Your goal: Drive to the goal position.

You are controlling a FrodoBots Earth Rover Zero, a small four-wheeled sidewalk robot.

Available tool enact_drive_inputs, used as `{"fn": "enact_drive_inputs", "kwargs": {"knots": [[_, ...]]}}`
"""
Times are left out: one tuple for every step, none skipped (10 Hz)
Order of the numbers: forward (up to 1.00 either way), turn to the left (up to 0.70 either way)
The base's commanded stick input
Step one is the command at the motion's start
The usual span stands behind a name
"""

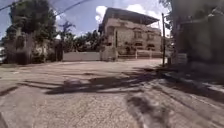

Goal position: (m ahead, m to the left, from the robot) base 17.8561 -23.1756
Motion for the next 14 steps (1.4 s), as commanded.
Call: {"fn": "enact_drive_inputs", "kwargs": {"knots": [[0.7, 0.0], [0.7, 0.0], [0.7, 0.0], [0.7, 0.0], [0.7, 0.0], [0.7, 0.0], [0.7, 0.0], [0.7, 0.0], [0.7, 0.0], [0.7, 0.0], [0.7, 0.0], [0.7, 0.0], [0.7, 0.0], [0.7, 0.0]]}}
